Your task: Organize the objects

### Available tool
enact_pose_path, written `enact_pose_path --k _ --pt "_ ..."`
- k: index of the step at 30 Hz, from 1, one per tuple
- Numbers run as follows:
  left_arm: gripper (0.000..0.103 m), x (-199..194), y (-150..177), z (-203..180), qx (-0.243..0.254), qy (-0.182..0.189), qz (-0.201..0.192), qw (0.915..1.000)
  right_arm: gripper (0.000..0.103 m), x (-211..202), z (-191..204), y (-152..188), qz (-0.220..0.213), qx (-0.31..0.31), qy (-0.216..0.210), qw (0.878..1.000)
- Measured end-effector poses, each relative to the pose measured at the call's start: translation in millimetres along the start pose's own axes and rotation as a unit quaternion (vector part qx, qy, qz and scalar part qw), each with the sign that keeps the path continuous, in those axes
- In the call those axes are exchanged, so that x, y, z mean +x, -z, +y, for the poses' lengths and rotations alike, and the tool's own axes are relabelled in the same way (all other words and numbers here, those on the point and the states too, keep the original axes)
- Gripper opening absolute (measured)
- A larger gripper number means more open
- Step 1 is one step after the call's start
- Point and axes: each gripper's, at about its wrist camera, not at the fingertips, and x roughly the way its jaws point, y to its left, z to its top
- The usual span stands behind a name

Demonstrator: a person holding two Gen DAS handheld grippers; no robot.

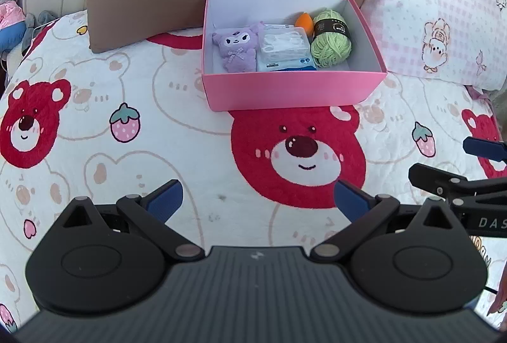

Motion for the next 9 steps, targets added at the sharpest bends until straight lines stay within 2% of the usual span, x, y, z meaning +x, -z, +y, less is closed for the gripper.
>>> enact_pose_path --k 9 --pt "0.103 -2.0 -0.8 -2.4 0.016 -0.008 -0.006 0.9998 0.103 -0.9 3.0 0.8 0.003 -0.006 0.001 1.000"
